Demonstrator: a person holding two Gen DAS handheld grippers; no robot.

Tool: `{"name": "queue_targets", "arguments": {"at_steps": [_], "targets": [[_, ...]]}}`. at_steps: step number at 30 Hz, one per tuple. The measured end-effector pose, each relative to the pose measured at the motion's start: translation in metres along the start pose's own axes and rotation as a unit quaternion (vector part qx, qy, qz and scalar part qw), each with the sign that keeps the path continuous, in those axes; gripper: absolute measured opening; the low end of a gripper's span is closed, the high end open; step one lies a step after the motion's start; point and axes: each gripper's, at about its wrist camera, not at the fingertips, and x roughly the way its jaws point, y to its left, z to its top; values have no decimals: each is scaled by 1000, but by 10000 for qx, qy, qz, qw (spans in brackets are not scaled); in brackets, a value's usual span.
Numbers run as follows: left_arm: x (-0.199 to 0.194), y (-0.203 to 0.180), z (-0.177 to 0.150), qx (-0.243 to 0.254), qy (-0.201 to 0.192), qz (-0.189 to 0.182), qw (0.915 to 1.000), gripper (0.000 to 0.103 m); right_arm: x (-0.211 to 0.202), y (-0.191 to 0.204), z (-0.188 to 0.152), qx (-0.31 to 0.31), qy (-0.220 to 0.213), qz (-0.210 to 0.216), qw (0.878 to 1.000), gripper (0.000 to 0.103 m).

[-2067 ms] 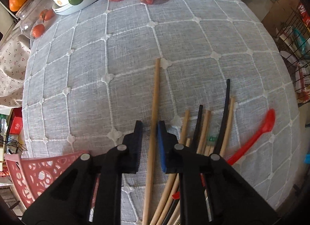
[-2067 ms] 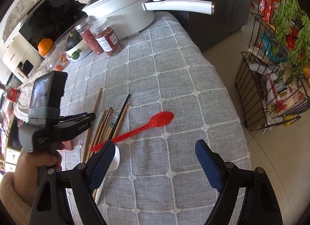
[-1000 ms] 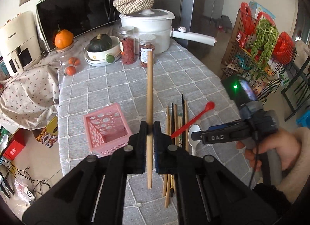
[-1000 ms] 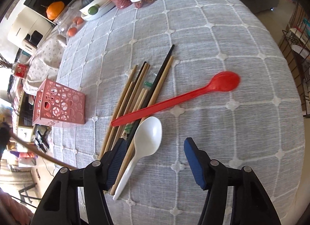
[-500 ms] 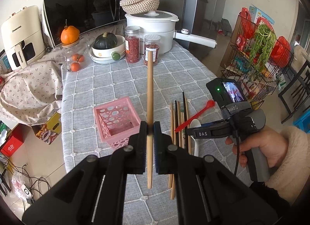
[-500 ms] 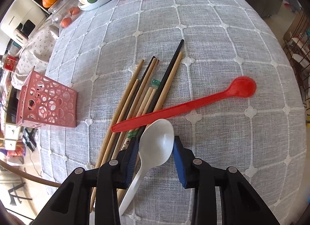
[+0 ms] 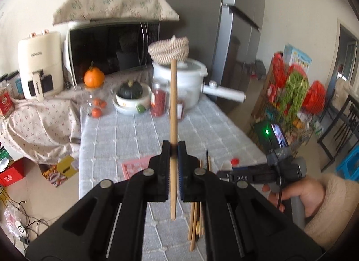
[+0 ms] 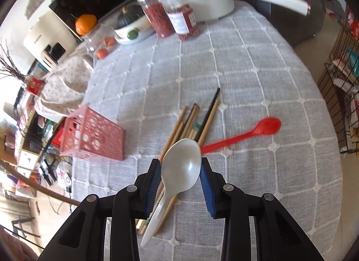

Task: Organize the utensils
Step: 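Lift the chopstick with the left tool while the right tool grasps the white spoon, then drop the chopstick into the pink basket with the left tool while the right tool drops the white spoon in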

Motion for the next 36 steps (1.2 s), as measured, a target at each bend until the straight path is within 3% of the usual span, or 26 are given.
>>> {"name": "queue_targets", "arguments": {"at_steps": [6,9,20,29,31,33,36], "targets": [[-12,9,8,-50,-1054,279,9940,7,-23,23,6,-226,-556,25,9982,36],[-2,13,7,55,-1202,532,9913,7,-29,30,7,-322,-740,-21,9967,36],[66,52,-15,-372,-519,877,9941,7,-52,55,4,-749,-1627,-236,9835,36],[81,51,-22,-408,-232,988,9940,8,-68,84,5,-1100,-2345,-303,9654,36],[80,51,-21,-404,-140,947,9946,15,-69,90,5,-1128,-2467,-306,9620,36],[81,51,-20,-378,-44,992,9943,33,-71,97,6,-1143,-2589,-302,9586,36],[75,55,-19,-407,116,1117,9928,47,-71,105,7,-1161,-2756,-296,9538,36]]}}
